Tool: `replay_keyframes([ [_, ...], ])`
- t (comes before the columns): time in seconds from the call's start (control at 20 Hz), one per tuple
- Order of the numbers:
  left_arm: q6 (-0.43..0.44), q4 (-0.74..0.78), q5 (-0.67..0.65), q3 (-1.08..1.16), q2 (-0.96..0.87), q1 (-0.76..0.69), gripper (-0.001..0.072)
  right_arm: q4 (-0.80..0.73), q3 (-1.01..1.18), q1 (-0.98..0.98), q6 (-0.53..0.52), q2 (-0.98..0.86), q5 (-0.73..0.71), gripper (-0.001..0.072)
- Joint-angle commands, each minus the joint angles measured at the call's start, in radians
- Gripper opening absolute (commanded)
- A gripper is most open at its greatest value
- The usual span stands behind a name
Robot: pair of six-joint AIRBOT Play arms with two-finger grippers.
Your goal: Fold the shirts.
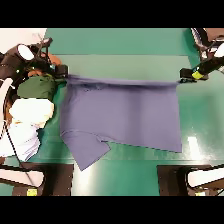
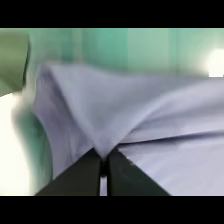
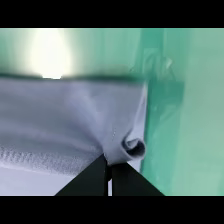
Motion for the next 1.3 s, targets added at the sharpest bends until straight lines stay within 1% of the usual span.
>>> replay_keyframes([
  [0.0, 0.018, 0.022, -0.001, -0.109, -0.004, 0.002, 0.0025, 0.121, -0.165, 0.001, -0.001, 0.058, -0.068, 0.0018],
  [0.1, 0.015, 0.023, 0.008, -0.151, -0.004, 0.002, 0.0027, 0.167, -0.214, 0.001, -0.001, 0.063, -0.070, 0.0020],
  [0.15, 0.008, 0.022, 0.001, -0.154, -0.004, 0.002, 0.0149, 0.187, -0.227, 0.001, -0.001, 0.063, -0.064, 0.0075],
  [0.2, -0.009, 0.023, -0.008, -0.153, 0.000, 0.002, 0.0440, 0.208, -0.230, 0.001, -0.001, 0.063, -0.060, 0.0278],
  [0.25, -0.026, 0.024, -0.032, -0.149, 0.009, 0.002, 0.0553, 0.229, -0.230, 0.000, -0.001, 0.065, -0.049, 0.0342],
  [0.3, -0.037, 0.026, -0.061, -0.149, 0.030, 0.006, 0.0552, 0.244, -0.231, -0.008, -0.003, 0.077, -0.030, 0.0342],
  [0.45, -0.035, 0.060, -0.152, -0.213, 0.161, 0.037, 0.0553, 0.265, -0.259, -0.032, -0.084, 0.169, 0.055, 0.0342],
  [0.55, -0.037, 0.088, -0.213, -0.364, 0.298, 0.064, 0.0553, 0.331, -0.347, -0.072, -0.137, 0.278, 0.107, 0.0341],
  [0.7, -0.048, 0.080, -0.240, -0.668, 0.523, 0.082, 0.0553, 0.379, -0.495, -0.134, -0.140, 0.441, 0.105, 0.0341],
  [0.85, -0.091, -0.010, -0.225, -0.913, 0.683, 0.082, 0.0553, 0.412, -0.597, -0.179, -0.140, 0.554, 0.061, 0.0341],
  [1.0, -0.091, -0.118, -0.193, -1.036, 0.719, 0.081, 0.0553, 0.432, -0.650, -0.204, -0.140, 0.620, 0.059, 0.0341],
  [1.1, -0.068, -0.181, -0.147, -1.074, 0.719, 0.081, 0.0552, 0.431, -0.666, -0.204, -0.140, 0.645, 0.064, 0.0341],
  [1.25, -0.061, -0.211, -0.109, -1.098, 0.719, 0.080, 0.0552, 0.433, -0.669, -0.197, -0.140, 0.666, 0.062, 0.0340],
])
